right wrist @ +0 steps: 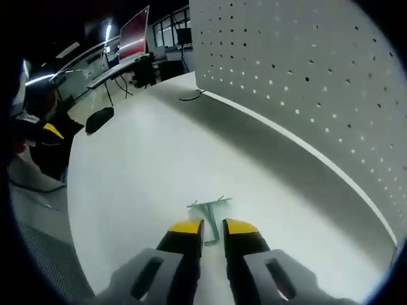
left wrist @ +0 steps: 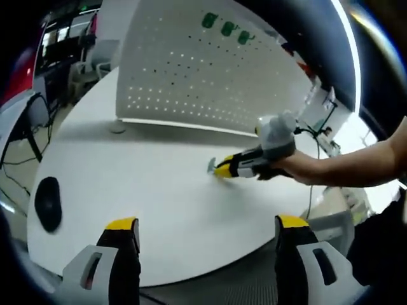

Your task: Insert the hook assembly into the mounting plate slot until the hook locks in place.

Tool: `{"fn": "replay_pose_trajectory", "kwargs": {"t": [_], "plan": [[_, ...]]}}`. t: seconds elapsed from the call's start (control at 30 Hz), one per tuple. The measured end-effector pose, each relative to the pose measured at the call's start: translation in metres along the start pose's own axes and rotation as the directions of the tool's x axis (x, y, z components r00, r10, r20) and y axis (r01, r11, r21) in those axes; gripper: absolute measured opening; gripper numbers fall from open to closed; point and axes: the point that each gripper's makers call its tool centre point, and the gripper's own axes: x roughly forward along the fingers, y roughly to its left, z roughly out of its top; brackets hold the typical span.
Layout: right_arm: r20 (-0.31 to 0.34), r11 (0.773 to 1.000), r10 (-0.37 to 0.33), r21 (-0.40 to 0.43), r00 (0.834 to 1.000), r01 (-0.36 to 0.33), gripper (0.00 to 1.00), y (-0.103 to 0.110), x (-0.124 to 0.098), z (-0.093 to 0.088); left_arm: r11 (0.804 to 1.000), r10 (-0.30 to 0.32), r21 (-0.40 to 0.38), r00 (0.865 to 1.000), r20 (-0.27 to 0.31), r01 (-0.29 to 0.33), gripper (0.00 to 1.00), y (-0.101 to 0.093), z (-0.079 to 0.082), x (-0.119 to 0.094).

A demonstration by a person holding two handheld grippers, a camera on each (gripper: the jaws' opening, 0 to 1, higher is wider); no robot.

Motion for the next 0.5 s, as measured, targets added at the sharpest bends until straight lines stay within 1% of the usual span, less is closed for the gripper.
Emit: {"fn": "replay_pose_trajectory", "kwargs": {"t": [0.07,0.17,0.23,0.27,0.3,0.4,0.5], "plan": [[-0.004,0.999,-0.009,-0.031,1.000,0.009,0.02,-0.001,0.001,-0.001,1.000,0.000,0.010,1.000,-0.002,0.000,0.89,0.001,0.000,0.000],[-0.010,0.999,-0.004,-0.039,1.000,0.004,0.01,-0.001,0.000,-0.002,0.999,0.016,0.029,1.000,-0.016,-0.015,0.88,0.007,-0.002,-0.001],[-0.012,1.000,-0.003,-0.019,1.000,0.003,0.01,-0.001,0.000,-0.003,0.999,0.018,0.027,1.000,-0.011,-0.017,0.88,0.009,-0.001,-0.002],[-0.013,1.000,-0.003,0.003,1.000,0.003,0.01,-0.002,0.000,-0.004,0.999,0.017,0.027,1.000,-0.009,-0.017,0.88,0.010,0.000,-0.002],[-0.008,0.998,-0.014,0.066,1.000,0.015,0.01,-0.004,-0.001,-0.004,0.999,0.019,0.029,1.000,-0.009,-0.019,0.88,0.010,0.000,-0.003],[0.023,0.983,-0.025,0.181,0.999,0.020,0.00,-0.007,-0.004,-0.003,0.999,0.019,0.035,1.000,-0.010,-0.018,0.88,0.009,0.000,-0.003],[0.031,0.978,-0.016,0.208,0.999,0.009,0.00,-0.008,-0.010,-0.004,0.999,0.014,0.039,1.000,-0.007,-0.013,0.88,0.007,0.002,-0.003]]}}
